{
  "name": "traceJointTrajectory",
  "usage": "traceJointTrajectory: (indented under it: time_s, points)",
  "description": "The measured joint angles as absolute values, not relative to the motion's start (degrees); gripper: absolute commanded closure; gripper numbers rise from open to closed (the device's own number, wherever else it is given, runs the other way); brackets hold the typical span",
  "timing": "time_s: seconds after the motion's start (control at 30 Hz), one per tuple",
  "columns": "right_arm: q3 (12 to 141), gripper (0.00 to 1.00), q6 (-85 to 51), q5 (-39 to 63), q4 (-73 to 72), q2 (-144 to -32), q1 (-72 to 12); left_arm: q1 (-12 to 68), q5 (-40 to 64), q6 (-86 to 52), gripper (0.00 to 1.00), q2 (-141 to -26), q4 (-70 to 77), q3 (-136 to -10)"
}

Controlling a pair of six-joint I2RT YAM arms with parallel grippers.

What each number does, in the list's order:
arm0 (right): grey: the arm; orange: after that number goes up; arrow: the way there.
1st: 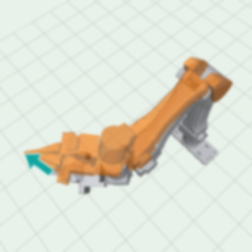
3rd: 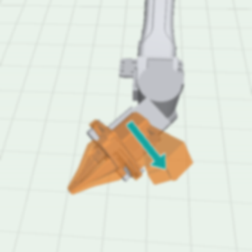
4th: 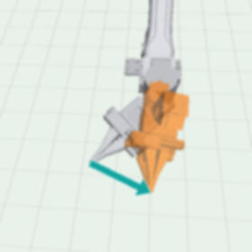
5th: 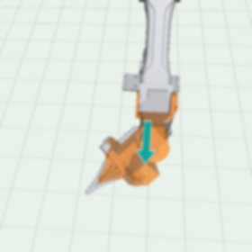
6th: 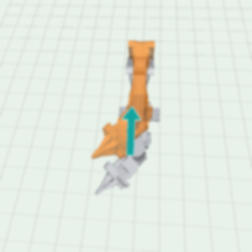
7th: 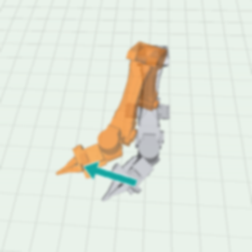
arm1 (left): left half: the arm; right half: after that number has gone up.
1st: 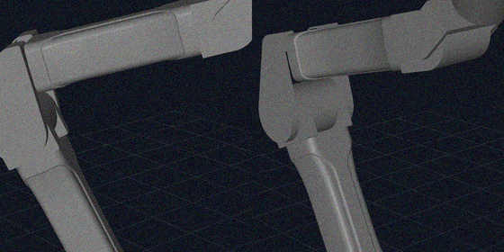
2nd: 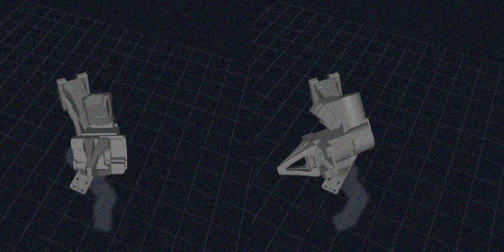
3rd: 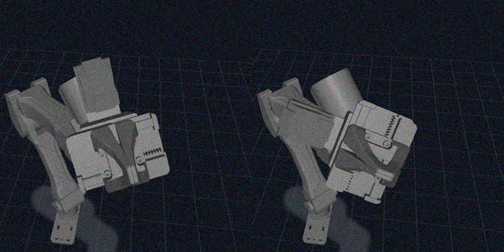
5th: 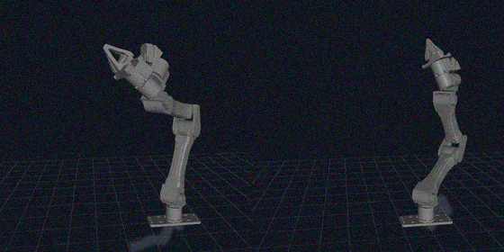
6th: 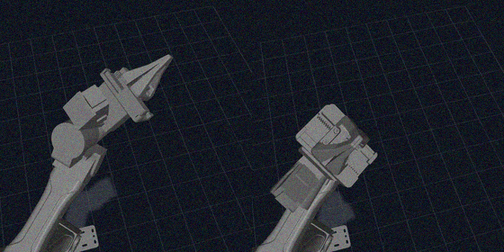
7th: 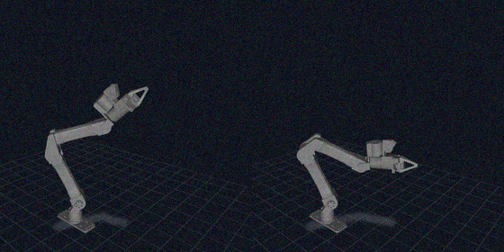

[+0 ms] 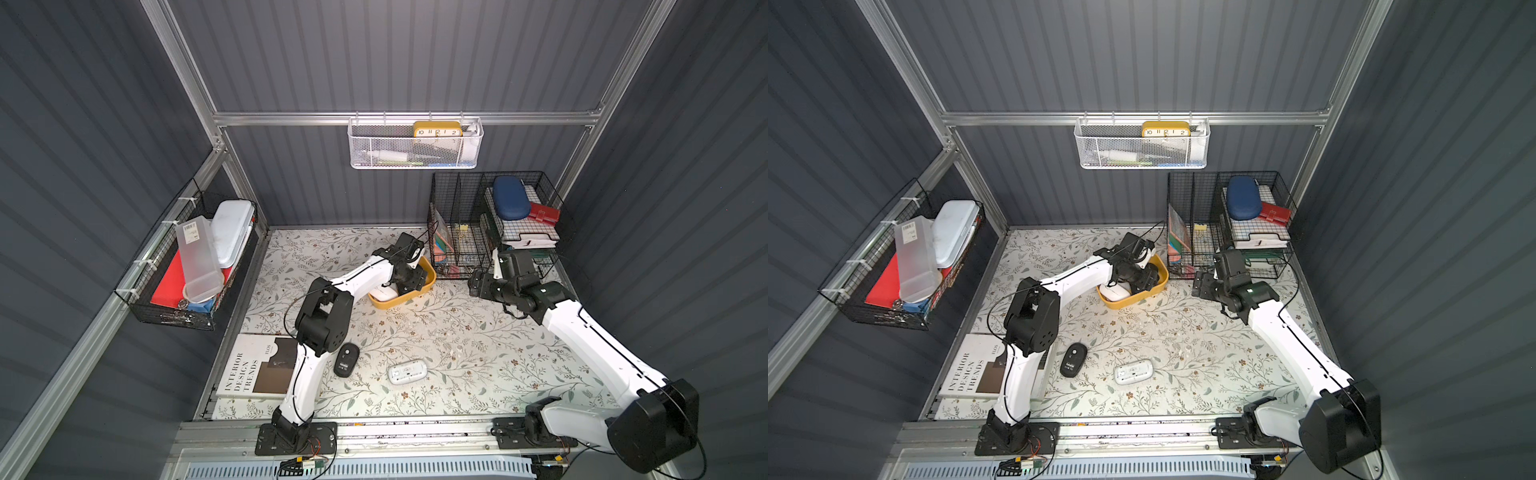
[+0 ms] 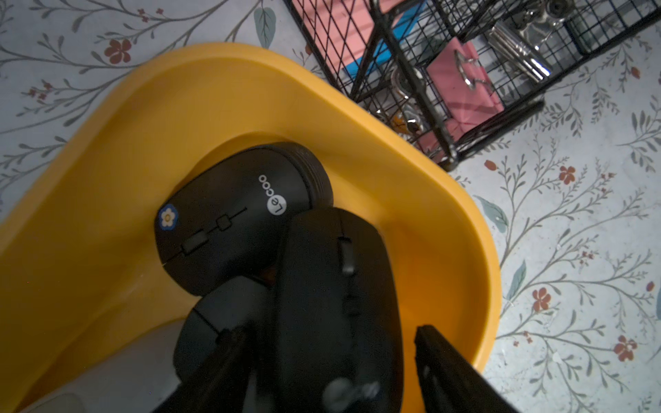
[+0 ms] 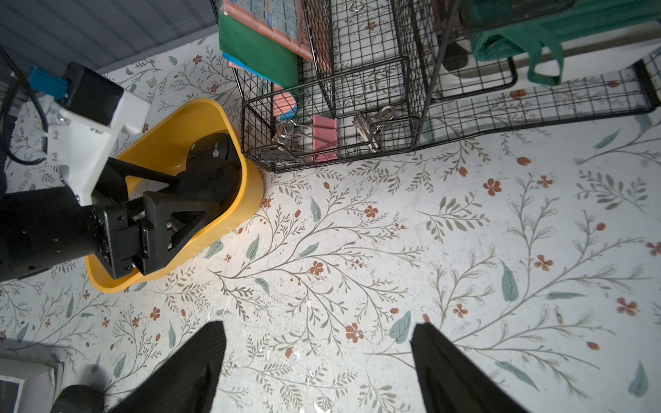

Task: Put the mouse in the storage box
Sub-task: Place the mouse in the storage box, then pick up the mouse from the center of the board.

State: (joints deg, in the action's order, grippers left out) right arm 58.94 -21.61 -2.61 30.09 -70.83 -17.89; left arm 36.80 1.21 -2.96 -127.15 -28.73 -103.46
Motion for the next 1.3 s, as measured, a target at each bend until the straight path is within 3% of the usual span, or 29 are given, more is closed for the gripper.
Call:
traceJointTrajectory:
  time_s: [0.3, 0.5, 0.77, 0.97, 1.3]
  points:
    - [59.81, 0.14, -15.07, -4.16, 31.86, -70.85, -28.47, 36.71, 0.08, -6.87, 0.08, -119.04, -26.89, -98.17]
    - [59.55, 0.14, -11.09, -5.43, 32.47, -70.85, -41.93, 33.54, -3.27, -12.8, 0.01, -99.59, -20.8, -86.15]
    - [58.52, 0.16, -6.02, -5.61, 32.56, -76.29, -60.69, 25.36, -12.12, -21.26, 0.01, -74.89, -11.68, -72.44]
    - [57.67, 0.17, -2.39, -4.78, 34.06, -84.97, -69.21, 25.39, -16.82, -23.83, 0.01, -70.78, -10.41, -69.06]
    - [60.64, 0.18, 1.23, -9.08, 36.97, -94.61, -74.56, 25.12, -19.49, -24.45, 0.01, -71.53, -10.28, -66.78]
